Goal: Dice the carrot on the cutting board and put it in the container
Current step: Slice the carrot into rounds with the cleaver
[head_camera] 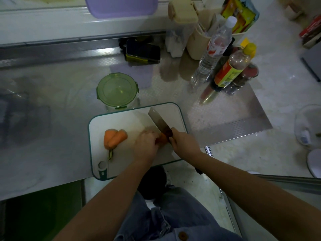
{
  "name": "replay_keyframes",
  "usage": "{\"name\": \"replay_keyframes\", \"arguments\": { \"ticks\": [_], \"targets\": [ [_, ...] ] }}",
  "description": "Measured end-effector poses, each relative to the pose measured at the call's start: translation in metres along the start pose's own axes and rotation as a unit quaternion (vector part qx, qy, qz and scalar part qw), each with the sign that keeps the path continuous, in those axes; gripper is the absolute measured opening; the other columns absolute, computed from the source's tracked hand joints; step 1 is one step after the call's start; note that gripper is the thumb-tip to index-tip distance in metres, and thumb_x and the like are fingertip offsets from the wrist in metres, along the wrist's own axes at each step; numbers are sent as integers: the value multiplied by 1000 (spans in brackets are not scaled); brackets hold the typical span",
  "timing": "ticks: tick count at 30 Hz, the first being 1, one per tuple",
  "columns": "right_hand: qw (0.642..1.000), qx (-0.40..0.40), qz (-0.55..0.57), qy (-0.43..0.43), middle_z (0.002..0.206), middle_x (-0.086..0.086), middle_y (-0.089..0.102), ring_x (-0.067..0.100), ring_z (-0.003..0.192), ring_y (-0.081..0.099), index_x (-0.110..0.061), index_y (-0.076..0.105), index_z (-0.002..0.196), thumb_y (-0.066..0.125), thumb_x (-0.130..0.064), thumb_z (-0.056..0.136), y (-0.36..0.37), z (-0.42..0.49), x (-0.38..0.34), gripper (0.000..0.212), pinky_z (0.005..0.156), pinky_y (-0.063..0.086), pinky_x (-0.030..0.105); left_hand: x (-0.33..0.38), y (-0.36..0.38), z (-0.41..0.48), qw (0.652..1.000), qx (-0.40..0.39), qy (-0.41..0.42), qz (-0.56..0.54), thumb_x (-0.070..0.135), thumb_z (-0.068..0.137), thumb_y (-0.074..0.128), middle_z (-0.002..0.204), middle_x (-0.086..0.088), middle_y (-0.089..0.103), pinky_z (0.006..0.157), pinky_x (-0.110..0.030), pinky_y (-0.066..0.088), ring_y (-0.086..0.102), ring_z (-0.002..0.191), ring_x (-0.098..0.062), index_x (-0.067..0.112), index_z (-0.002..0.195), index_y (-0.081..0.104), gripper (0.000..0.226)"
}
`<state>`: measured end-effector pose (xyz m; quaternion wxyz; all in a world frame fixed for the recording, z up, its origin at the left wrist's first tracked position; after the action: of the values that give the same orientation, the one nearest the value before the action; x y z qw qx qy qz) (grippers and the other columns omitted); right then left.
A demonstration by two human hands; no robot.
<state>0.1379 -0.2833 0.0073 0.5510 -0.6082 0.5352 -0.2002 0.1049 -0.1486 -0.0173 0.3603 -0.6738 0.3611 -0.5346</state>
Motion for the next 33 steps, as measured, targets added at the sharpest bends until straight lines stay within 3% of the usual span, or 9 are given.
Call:
{"name": "replay_keyframes", "arguments": {
  "ticks": [8,11,16,20,26,33],
  "targets": [
    [999,6,-24,-22,87,13,64,32,75,61,-13,45,119,42,-28,98,-18,-7,4,26,66,52,39,-3,2,-1,1000,11,-19,-20,24,82,68,91,-3,62,70,-32,42,56,88,-23,20,85,65,7],
    [999,-14,-40,-28,89,14,64,34,78,61,-11,45,117,42,-27,98,-19,-11,3,25,63,45,34,-3,1,-1,1000,16,-18,-15,20,81,67,92,-3,62,70,-30,41,56,90,-23,19,85,65,4],
    [999,-21,-41,-18,89,14,64,33,77,62,-11,44,119,42,-26,98,-14,-12,-1,26,65,50,37,-3,0,-1,1000,18,-16,-2,12,81,64,94,-4,63,72,-31,42,56,93,-23,18,86,67,8],
    [999,-19,-30,-4,94,15,64,34,82,61,-10,43,120,40,-25,99,-4,-5,-5,26,61,38,31,-1,1,0,1000,15,-16,-7,16,81,66,94,-3,65,74,-33,42,57,92,-24,19,91,70,11],
    [1000,-3,-13,7,92,14,64,33,80,62,-9,44,116,40,-28,100,-1,1,-3,25,62,41,34,-3,4,-3,999,12,-12,-28,26,82,68,110,-4,62,88,-36,45,54,104,-25,21,103,72,22],
    [1000,-15,-6,-19,88,14,62,33,76,60,-11,45,115,43,-26,97,-19,-4,1,24,63,47,36,-5,5,-2,999,24,-2,-31,23,82,70,107,-3,61,82,-32,45,55,100,-22,15,94,72,15]
  ]
}}
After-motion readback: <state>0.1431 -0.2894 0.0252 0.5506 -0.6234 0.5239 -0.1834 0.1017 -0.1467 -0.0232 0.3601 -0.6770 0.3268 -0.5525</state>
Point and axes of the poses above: each hand's wrist, its own z-axis towards the middle knuckle, its own y-axis out of the palm, x = y × z, the point moved 4 cm from there along z, towards the middle knuckle
